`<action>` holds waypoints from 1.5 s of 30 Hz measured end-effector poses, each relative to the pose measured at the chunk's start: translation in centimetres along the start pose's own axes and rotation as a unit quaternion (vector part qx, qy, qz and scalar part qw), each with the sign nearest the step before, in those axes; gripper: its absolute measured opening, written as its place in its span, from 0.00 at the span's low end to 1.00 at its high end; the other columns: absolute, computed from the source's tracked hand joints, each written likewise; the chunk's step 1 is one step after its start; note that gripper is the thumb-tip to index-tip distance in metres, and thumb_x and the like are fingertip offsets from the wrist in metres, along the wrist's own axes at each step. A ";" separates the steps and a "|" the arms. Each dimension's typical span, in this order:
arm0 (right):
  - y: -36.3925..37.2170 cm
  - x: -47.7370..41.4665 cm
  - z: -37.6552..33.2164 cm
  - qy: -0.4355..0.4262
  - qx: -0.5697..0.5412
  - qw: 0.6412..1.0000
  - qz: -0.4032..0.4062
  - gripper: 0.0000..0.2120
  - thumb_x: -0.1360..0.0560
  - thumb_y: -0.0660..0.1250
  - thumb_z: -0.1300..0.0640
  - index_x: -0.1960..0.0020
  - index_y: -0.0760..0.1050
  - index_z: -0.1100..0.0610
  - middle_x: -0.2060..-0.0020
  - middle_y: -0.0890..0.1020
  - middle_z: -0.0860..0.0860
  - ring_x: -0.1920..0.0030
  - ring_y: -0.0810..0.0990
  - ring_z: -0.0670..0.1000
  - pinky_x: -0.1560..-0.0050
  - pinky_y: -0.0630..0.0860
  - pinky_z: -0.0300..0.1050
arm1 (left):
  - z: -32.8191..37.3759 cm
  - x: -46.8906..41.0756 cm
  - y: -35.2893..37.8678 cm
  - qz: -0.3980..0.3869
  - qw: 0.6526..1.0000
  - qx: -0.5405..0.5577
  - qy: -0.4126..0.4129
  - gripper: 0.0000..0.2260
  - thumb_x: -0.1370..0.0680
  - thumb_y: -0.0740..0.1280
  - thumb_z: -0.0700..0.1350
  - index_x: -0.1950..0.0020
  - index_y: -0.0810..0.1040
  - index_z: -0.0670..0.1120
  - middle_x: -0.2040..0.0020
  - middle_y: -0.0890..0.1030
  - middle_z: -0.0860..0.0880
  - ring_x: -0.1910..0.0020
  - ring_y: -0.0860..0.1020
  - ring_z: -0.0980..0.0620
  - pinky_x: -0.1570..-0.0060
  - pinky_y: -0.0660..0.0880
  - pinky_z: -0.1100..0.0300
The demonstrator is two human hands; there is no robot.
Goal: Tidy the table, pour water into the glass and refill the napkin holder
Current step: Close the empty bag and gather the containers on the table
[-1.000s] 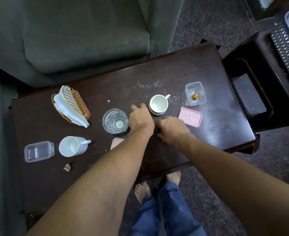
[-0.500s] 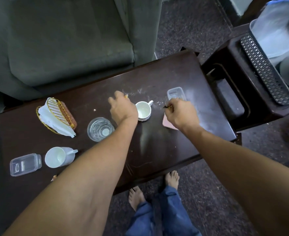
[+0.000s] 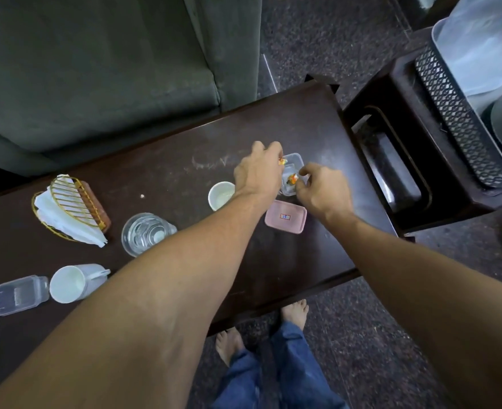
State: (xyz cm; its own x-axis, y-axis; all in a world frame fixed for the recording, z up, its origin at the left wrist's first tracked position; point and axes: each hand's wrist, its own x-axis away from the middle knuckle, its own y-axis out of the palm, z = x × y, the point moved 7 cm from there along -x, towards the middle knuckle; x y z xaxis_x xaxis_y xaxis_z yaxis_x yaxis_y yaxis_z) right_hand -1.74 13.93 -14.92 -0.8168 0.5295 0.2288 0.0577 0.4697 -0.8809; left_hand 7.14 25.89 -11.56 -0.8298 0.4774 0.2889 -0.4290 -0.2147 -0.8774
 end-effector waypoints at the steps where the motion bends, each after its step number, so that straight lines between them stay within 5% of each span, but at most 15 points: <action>1: 0.0 0.2 0.2 -0.012 0.002 1.000 0.004 0.11 0.24 0.65 0.52 0.45 0.82 0.53 0.54 0.85 0.55 0.52 0.82 0.62 0.56 0.80 0.52 | 0.3 -0.2 0.4 -0.009 1.000 -0.005 0.003 0.10 0.17 0.65 0.49 0.37 0.75 0.50 0.39 0.74 0.44 0.45 0.79 0.37 0.53 0.70 0.49; 7: 1.1 2.6 -0.3 -0.139 0.033 0.989 -0.026 0.08 0.26 0.66 0.50 0.53 0.81 0.53 0.56 0.85 0.51 0.55 0.83 0.60 0.61 0.75 0.48 | 1.3 -0.7 1.9 -0.049 0.998 -0.037 0.013 0.14 0.17 0.65 0.49 0.32 0.72 0.50 0.37 0.73 0.43 0.42 0.79 0.36 0.47 0.74 0.44; 11: 2.2 3.8 -0.6 -0.170 0.079 0.981 -0.050 0.10 0.28 0.68 0.44 0.54 0.80 0.50 0.57 0.85 0.50 0.57 0.83 0.60 0.63 0.67 0.45 | 0.8 -0.4 1.0 -0.003 0.999 -0.033 0.016 0.13 0.16 0.62 0.47 0.31 0.72 0.48 0.37 0.74 0.43 0.42 0.79 0.35 0.47 0.75 0.43; 19: 3.5 4.5 1.1 -0.110 0.154 0.978 -0.088 0.29 0.36 0.72 0.29 0.47 0.75 0.50 0.51 0.85 0.50 0.51 0.84 0.58 0.60 0.68 0.48 | -0.9 1.0 -0.6 0.058 0.998 -0.015 -0.008 0.13 0.16 0.61 0.47 0.33 0.74 0.48 0.38 0.75 0.44 0.44 0.80 0.36 0.49 0.75 0.44; 26: 4.7 4.5 0.6 -0.071 0.177 0.976 -0.104 0.25 0.34 0.73 0.36 0.53 0.65 0.50 0.53 0.85 0.53 0.53 0.84 0.59 0.61 0.68 0.46 | -1.6 2.3 -0.6 0.055 0.998 -0.020 0.000 0.12 0.17 0.60 0.46 0.35 0.75 0.47 0.38 0.75 0.44 0.45 0.80 0.37 0.48 0.75 0.45; 30: 3.9 5.2 -0.4 -0.082 0.147 0.982 -0.088 0.27 0.38 0.67 0.30 0.53 0.65 0.49 0.54 0.84 0.50 0.53 0.84 0.59 0.61 0.69 0.47 | -2.3 3.1 -0.9 0.067 0.998 0.016 -0.004 0.12 0.16 0.60 0.49 0.36 0.77 0.48 0.38 0.76 0.46 0.46 0.80 0.38 0.48 0.75 0.47; 37: -1.6 5.2 -1.4 -0.041 0.081 0.995 0.046 0.34 0.40 0.63 0.22 0.52 0.71 0.52 0.55 0.82 0.50 0.54 0.83 0.60 0.60 0.67 0.48 | -3.2 2.1 -1.3 0.005 0.980 0.185 -0.074 0.15 0.17 0.58 0.57 0.42 0.81 0.53 0.42 0.83 0.48 0.41 0.79 0.42 0.43 0.74 0.53; 45: -2.7 3.9 -1.4 0.075 0.054 0.992 0.089 0.35 0.35 0.67 0.25 0.48 0.73 0.56 0.52 0.82 0.54 0.51 0.83 0.60 0.59 0.67 0.48 | -1.6 0.0 -0.5 -0.024 0.980 0.191 -0.056 0.09 0.20 0.67 0.48 0.45 0.86 0.54 0.46 0.87 0.51 0.43 0.81 0.46 0.44 0.76 0.58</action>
State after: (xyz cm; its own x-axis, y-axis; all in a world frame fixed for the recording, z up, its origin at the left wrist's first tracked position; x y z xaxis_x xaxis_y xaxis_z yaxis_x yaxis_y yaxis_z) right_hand -4.27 15.73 -11.08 -0.7040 0.7005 0.1171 0.1257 0.2852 -0.9502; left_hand 7.92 27.33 -11.72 -0.8298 0.4029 0.3862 -0.5537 -0.5071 -0.6605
